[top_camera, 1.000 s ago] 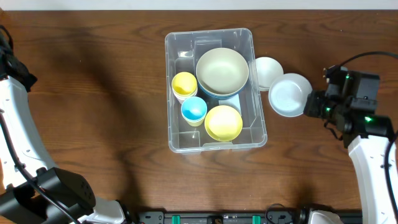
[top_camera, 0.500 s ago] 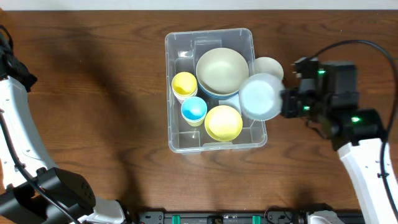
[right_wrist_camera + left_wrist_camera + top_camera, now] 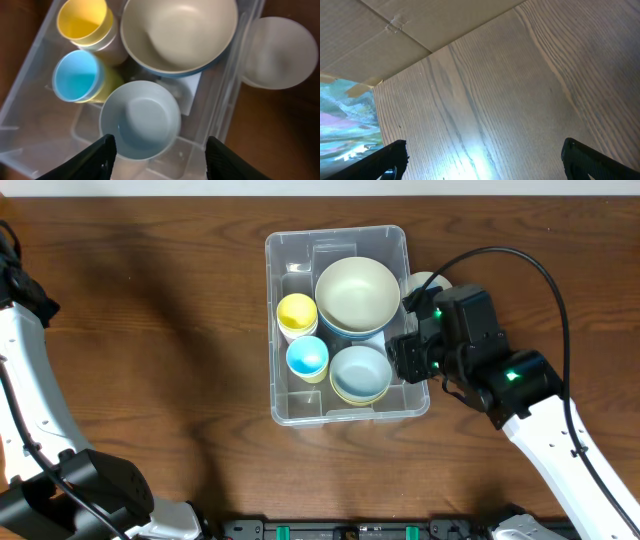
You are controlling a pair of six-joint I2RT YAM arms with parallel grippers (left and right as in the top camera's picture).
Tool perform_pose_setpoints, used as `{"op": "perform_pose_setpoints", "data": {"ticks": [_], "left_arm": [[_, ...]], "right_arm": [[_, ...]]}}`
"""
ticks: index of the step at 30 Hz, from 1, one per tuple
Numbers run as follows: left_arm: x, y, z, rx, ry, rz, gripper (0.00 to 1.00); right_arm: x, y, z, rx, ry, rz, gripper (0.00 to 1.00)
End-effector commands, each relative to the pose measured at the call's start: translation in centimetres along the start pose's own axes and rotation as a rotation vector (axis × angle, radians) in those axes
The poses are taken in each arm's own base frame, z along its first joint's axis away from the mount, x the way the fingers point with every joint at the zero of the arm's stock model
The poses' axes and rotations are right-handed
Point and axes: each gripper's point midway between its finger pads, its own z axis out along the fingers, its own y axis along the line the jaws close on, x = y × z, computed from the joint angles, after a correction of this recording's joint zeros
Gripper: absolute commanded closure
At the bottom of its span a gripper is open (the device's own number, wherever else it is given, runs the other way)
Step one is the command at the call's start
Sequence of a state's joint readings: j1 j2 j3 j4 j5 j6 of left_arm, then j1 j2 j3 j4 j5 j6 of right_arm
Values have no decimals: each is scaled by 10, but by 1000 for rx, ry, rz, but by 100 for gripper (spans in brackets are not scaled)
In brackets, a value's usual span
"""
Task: Pack container
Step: 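Lower the grey bowl into the container onto the yellow bowl, then release the grey bowl and move the right gripper to the white bowl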
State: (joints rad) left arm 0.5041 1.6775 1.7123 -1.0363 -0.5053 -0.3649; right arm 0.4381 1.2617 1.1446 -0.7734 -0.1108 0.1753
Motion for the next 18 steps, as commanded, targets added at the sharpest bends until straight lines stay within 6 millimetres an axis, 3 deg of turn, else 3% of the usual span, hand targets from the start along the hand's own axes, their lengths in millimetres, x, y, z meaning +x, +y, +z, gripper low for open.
{"op": "perform_pose_setpoints", "data": {"ticks": [1,6,18], "left_arm": [[-1,3,2,-21,-3,6,2],[-1,3,2,-21,-3,6,2],[-1,3,2,-21,-3,6,2]], "right_arm": [[-11,-5,-4,41,-39,-2,40],[-16,-18,-6,93,-58,28,39],[-22,-105,-20,276,-104,255,31]]}}
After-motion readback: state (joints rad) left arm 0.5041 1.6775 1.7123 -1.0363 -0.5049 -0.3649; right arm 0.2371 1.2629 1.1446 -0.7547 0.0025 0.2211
